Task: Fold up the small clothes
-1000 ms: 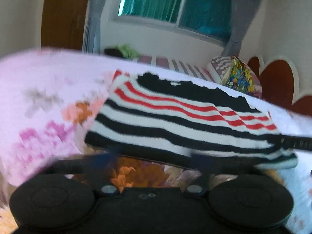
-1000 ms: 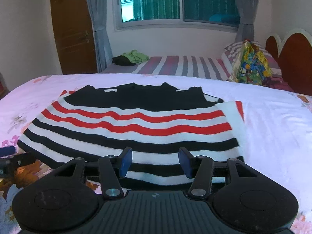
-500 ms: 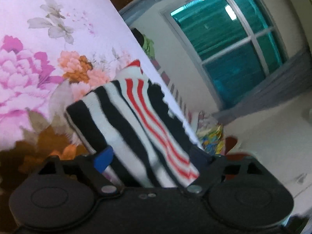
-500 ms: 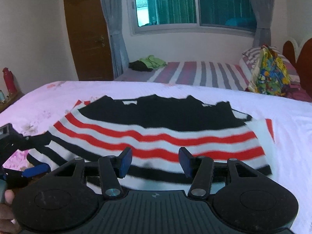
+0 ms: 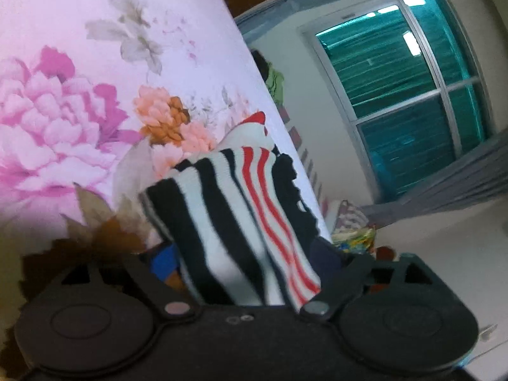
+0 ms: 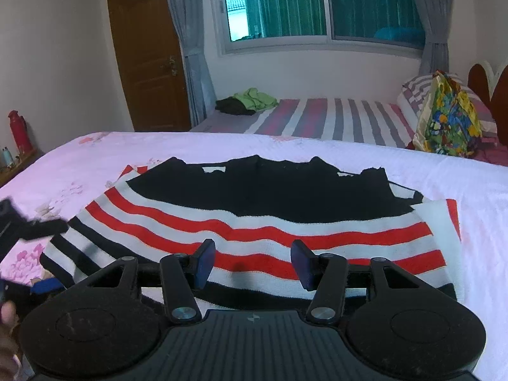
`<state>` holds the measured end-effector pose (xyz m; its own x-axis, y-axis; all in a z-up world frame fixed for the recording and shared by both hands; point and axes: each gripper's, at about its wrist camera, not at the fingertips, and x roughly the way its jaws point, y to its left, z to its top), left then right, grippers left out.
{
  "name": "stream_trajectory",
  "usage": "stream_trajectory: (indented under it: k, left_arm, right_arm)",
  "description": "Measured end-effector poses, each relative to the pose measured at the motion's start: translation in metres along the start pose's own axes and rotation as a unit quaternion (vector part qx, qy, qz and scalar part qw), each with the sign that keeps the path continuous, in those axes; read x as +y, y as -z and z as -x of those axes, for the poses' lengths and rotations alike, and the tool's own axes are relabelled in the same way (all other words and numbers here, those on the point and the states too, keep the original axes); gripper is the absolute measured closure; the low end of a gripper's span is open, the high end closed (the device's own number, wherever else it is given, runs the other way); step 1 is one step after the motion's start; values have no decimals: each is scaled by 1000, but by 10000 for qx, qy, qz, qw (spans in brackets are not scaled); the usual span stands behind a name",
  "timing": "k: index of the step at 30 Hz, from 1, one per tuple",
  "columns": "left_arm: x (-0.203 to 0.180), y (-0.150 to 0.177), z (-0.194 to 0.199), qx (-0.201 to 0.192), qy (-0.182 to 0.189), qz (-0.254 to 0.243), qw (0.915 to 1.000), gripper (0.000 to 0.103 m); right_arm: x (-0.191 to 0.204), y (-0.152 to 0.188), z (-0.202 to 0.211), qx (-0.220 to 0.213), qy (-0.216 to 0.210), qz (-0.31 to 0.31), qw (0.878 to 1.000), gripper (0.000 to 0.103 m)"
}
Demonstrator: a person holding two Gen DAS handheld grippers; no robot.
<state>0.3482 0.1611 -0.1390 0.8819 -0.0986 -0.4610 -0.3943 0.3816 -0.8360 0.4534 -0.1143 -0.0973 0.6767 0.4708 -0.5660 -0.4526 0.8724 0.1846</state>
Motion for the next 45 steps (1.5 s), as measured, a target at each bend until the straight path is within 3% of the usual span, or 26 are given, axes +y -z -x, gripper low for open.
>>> stream_trajectory:
  k: [4,7,9,10,11,12,14,18,21,23,28,30,32,35,40,42,43,44,45]
  left_arm:
    - [8,-3,-3,-181,283,-14,9994,16]
    - [5,-15,-20,-296,261,-136,9991,21]
    - [0,-18,-30,-356,160,-243,9989,30]
    - [-3,-17,-34,-299,-55,-396,9988,49]
    - [-5,-16,-39,-131,-239,-530,9982,78]
    - [-2,-17,-41,58,-320,-528,9981,88]
    - [3,-20,-31,60,49,-244,9997,88]
    - [5,-20,-8,-134,535,-145,9984,89]
    - [17,-21,-23,96,-103,-160,9998,89]
    - [25,-24,-23,138,24,61,9999,90]
    - [-23,-19,-11,14,180,-906,9957,90]
    - [-67,-8,-8,-20,234,-1843,9826,90]
    - [-113,12,-10,98,449,-2714,9614,90]
    - [-166,50,-19,411,653,-3617,9291,90]
    - [-205,136,-59,1240,602,-4641,8750,90]
    - [-206,169,-86,1889,436,-4930,8481,86]
    - [-203,185,-99,2236,339,-4973,8376,80]
    - [-200,199,-105,2360,237,-5063,8291,75]
    - [-198,209,-107,2234,184,-5267,8199,70]
  right_arm:
    - [-2,-1,-4,38,-49,5,10000,50]
    - [-6,-2,-9,59,-117,-156,9998,50]
    - [-8,-2,-10,40,-200,-288,9994,51]
    - [-8,-2,-11,26,-243,-330,9992,77]
    - [-8,-3,-15,108,-289,-348,9989,101]
    - [-7,-3,-17,153,-261,-372,9988,102]
    - [-5,-5,-19,151,-272,-392,9987,102]
    - [1,-10,-24,121,-447,-383,9982,102]
    - [3,1,-51,727,-440,-324,9959,103]
    - [0,8,-55,566,-497,-362,9965,103]
    - [-8,11,-54,502,-609,-618,9950,103]
    - [-10,12,-53,490,-630,-707,9943,103]
    - [-17,8,-46,446,-593,-938,9928,103]
    - [-42,4,-5,-213,-269,-1441,9890,103]
    - [-121,14,55,-587,-209,-2691,9611,103]
    - [-154,23,73,-582,-280,-3210,9449,103]
    - [-168,27,81,-566,-328,-3455,9361,98]
    - [-179,31,87,-561,-304,-3647,9289,86]
    - [-187,35,96,-607,-220,-3763,9242,37]
